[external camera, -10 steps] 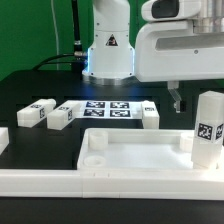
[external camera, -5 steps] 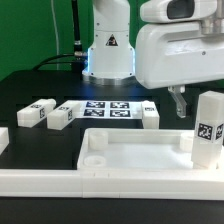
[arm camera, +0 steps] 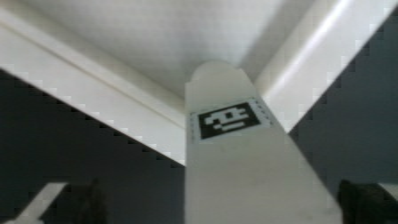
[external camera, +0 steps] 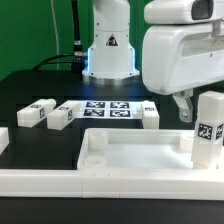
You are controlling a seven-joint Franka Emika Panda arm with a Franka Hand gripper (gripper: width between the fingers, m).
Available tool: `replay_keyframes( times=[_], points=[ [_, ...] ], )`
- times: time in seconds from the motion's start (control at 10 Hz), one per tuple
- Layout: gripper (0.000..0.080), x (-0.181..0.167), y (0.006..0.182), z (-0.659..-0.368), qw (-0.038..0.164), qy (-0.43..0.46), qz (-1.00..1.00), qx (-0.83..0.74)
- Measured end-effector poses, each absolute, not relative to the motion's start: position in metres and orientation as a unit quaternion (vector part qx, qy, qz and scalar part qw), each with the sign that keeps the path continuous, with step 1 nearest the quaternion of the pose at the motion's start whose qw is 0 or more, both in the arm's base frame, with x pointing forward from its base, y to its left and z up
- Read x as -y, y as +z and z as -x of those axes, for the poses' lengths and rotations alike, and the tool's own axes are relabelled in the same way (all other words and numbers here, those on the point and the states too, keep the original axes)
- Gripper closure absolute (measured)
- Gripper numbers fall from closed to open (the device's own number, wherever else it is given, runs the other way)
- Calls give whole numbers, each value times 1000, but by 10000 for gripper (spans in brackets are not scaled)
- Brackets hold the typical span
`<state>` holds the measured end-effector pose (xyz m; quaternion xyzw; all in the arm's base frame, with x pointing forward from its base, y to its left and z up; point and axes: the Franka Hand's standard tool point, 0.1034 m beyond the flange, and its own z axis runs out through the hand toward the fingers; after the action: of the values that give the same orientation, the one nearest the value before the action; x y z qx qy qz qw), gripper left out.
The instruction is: Assemble desk
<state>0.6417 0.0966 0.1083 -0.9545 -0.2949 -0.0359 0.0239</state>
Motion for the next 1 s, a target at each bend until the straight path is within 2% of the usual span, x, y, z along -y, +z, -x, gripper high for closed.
replay_keyframes(
  times=[0.1,0.2,0.3,0.4,0.5,1.0],
  points=[
    [151,-96,108,-642,23,-36,951,306],
    [252,-96,108,-642,24,-36,951,305],
    [389,-96,108,-642,24,-36,951,305],
    [389,-96,108,-642,24,-36,951,305],
    [511,-96,108,-641,24,-36,952,303],
    [511,-97,107,-641,29,-33,977,207]
  ],
)
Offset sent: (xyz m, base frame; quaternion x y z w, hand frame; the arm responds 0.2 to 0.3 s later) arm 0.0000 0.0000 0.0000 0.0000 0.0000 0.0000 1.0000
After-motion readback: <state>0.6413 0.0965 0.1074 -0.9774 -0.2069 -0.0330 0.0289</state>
